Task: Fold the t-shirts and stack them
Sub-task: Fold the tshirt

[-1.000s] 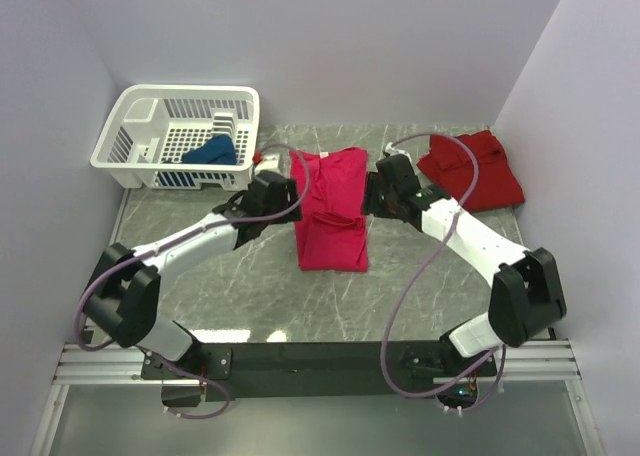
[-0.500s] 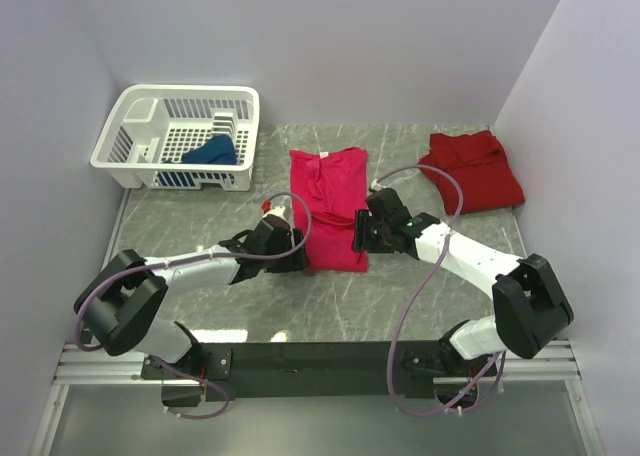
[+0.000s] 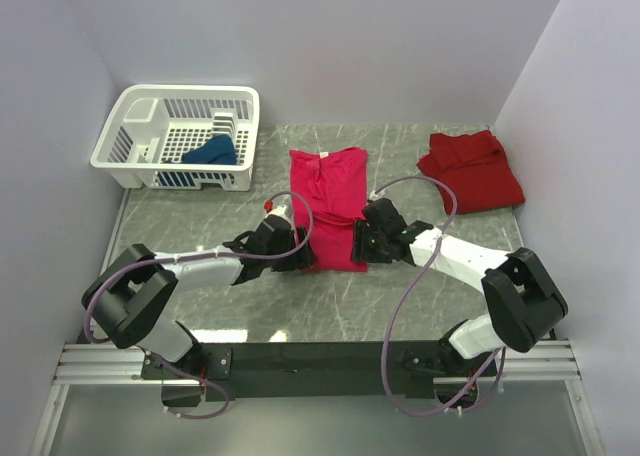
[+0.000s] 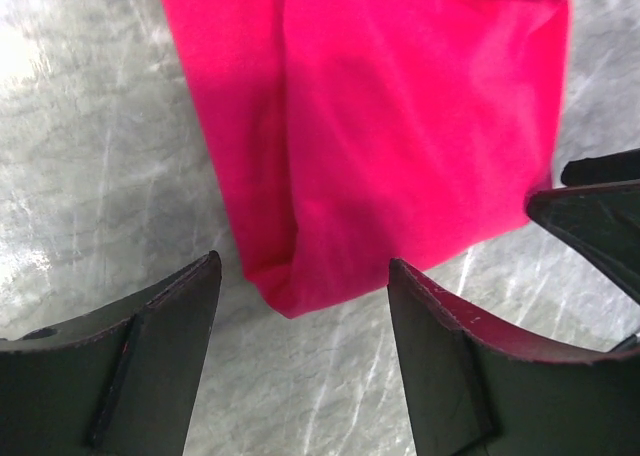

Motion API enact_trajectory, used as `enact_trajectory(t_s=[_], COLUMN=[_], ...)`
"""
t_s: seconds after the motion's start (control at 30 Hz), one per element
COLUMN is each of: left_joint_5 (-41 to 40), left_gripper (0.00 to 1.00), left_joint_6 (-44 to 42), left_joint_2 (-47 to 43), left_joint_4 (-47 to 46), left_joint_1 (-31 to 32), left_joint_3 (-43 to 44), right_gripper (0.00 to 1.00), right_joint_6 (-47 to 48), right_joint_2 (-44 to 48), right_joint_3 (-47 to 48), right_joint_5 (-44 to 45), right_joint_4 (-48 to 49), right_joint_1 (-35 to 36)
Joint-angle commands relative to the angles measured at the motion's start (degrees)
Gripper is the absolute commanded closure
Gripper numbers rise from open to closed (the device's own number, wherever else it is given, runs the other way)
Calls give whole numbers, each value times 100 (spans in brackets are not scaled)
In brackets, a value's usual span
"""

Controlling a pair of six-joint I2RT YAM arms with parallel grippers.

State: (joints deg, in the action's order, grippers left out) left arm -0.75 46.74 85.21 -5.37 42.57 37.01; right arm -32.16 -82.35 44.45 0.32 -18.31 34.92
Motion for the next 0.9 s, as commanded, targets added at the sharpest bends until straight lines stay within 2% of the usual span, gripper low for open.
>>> enact_trajectory(t_s=[0.0, 0.23, 0.43, 0.53, 0.57, 0.63, 0.67, 0.7, 0.77, 0.8, 0.83, 0.87], left_joint_5=[102, 189, 383, 374, 366, 365, 383, 392, 444, 436, 418, 383], left_gripper=[27, 32, 49, 60, 68, 80, 94, 99, 100, 100, 100, 100], left_joint_6=[81, 160, 230, 256, 248, 230, 221, 195, 151, 116, 90, 72], left_joint_2=[110, 285, 453, 400, 391, 330, 312, 295, 181, 128, -29, -126], left_joint_4=[-150, -298, -386, -395, -412, -395, -369, -351, -255, -185, -88, -9], left_joint_1=[24, 41, 146, 191, 191, 191, 191, 191, 208, 243, 287, 313], left_joint_3=[34, -72, -98, -203, -230, -291, -300, -318, -335, -353, -344, -388], right_gripper=[40, 40, 40, 43, 44, 55, 59, 69, 82, 95, 100, 100], right_joint_6=[-88, -185, -281, -326, -343, -352, -335, -326, -308, -308, -308, -308], right_joint_2=[-149, -422, -484, -466, -458, -467, -449, -432, -362, -213, -125, 111], right_joint_3=[-68, -147, -287, -428, -463, -516, -525, -507, -463, -446, -437, -445], right_joint_5=[-14, -14, -23, -23, -14, -14, -14, -14, -14, 29, 65, 100], right_joint_4=[301, 424, 406, 442, 459, 459, 442, 346, 197, 4, -102, -338], right_joint_1=[94, 208, 314, 384, 384, 419, 428, 454, 542, 586, 691, 735])
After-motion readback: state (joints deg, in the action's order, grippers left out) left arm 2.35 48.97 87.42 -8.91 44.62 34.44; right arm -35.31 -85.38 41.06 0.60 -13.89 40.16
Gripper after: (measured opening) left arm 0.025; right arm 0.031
